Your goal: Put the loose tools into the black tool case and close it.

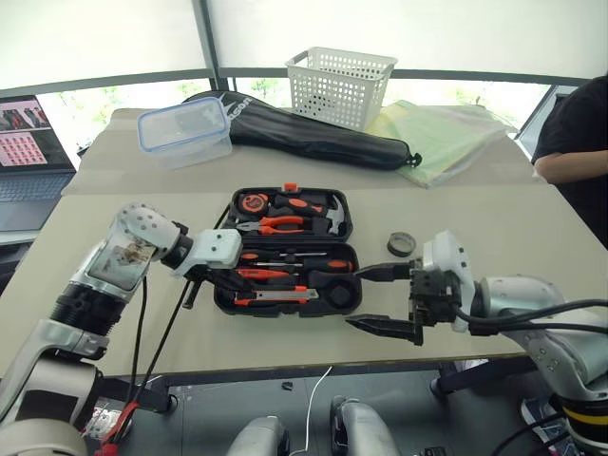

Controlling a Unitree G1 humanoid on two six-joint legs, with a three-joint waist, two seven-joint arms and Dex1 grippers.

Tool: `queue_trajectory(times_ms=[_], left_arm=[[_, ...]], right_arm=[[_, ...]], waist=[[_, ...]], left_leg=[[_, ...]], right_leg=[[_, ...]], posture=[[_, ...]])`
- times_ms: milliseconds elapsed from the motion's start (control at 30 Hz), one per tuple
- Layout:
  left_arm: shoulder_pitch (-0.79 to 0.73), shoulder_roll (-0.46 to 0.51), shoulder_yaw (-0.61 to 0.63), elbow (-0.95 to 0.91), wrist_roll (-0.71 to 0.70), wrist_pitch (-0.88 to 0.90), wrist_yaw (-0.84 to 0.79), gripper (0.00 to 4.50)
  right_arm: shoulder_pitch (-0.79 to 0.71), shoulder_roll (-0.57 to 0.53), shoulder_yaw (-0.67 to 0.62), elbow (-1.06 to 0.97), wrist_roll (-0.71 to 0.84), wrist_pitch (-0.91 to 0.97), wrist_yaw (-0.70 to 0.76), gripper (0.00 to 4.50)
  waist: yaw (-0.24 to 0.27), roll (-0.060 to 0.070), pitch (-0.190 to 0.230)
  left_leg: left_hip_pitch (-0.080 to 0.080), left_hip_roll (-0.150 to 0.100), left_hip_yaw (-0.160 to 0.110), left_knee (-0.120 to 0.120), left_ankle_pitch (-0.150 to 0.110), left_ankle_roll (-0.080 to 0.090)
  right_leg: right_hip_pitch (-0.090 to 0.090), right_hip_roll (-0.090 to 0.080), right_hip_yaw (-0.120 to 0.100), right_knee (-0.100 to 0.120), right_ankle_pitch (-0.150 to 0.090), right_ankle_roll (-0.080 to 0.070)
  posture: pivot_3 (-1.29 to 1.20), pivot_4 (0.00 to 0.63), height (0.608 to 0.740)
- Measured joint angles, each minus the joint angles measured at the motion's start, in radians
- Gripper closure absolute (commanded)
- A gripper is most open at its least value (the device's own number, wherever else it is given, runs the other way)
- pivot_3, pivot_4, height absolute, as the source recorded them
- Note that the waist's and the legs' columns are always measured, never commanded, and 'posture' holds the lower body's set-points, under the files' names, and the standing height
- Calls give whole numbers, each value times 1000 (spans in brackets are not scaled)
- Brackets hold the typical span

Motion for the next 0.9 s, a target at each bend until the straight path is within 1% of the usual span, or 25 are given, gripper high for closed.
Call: queue_trajectory(times_ms=[133, 200, 267, 367, 467, 533, 733, 800, 900], left_arm=[[5, -10, -8, -6, 42, -78, 33, 4454], [15, -14, -10, -6, 64, -114, 56, 4454], [26, -20, -9, -5, 75, -129, 75, 4454], [44, -25, -6, -10, 78, -133, 86, 4454], [52, -28, -3, -15, 78, -136, 90, 4454], [50, -36, 7, -22, 68, -106, 85, 4454], [11, -90, 14, -28, -16, 80, 50, 4454], [-14, -93, 16, -30, -27, 102, 49, 4454], [-12, -92, 19, -39, -22, 90, 49, 4454]], right_arm=[[0, 0, 0, 6, 0, 0, 0, 0], [0, 0, 0, 6, 0, 0, 0, 0], [0, 0, 0, 6, 0, 0, 0, 0], [1, 0, 0, 6, 1, 0, 0, 0], [3, 0, -1, 5, 1, 0, 0, 0], [7, -4, -3, 4, 1, 0, 0, 0], [13, -12, -10, 4, 2, -2, 14, 0], [18, -12, -10, 5, 1, -4, 18, 0], [22, -12, -9, 5, -3, -5, 19, 0]], waist=[[7, 1, -1], [11, 2, -1], [12, 3, -2], [12, 4, -3], [13, 6, -4], [15, 7, -5], [18, 6, -5], [12, 6, -4], [1, 6, -4]], left_leg=[[2, 0, 0, 3, 0, 0], [7, 0, 0, 3, -1, 2], [11, 1, -1, 3, -3, 5], [12, 1, -1, 3, -3, 5], [13, 0, -1, 3, -3, 5], [12, 0, -1, 3, -3, 5], [6, 0, -1, 6, -3, 5], [6, 0, -1, 5, -3, 5], [5, 0, -1, 5, -3, 5]], right_leg=[[2, -1, 0, 2, 0, 0], [8, -1, 0, 2, 0, 0], [13, -1, 0, 0, -1, 2], [15, 0, 0, -2, -3, 6], [15, 0, 0, -1, -1, 3], [15, 0, 0, -1, 0, 3], [10, 1, -1, -2, 0, 4], [9, 1, -1, -2, 0, 4], [7, 0, 0, -2, 0, 4]], posture=[[0, 150, 740], [0, 150, 740], [0, 150, 740], [0, 150, 740], [0, 150, 740], [0, 150, 740], [0, 150, 740], [0, 150, 740], [0, 150, 740]])
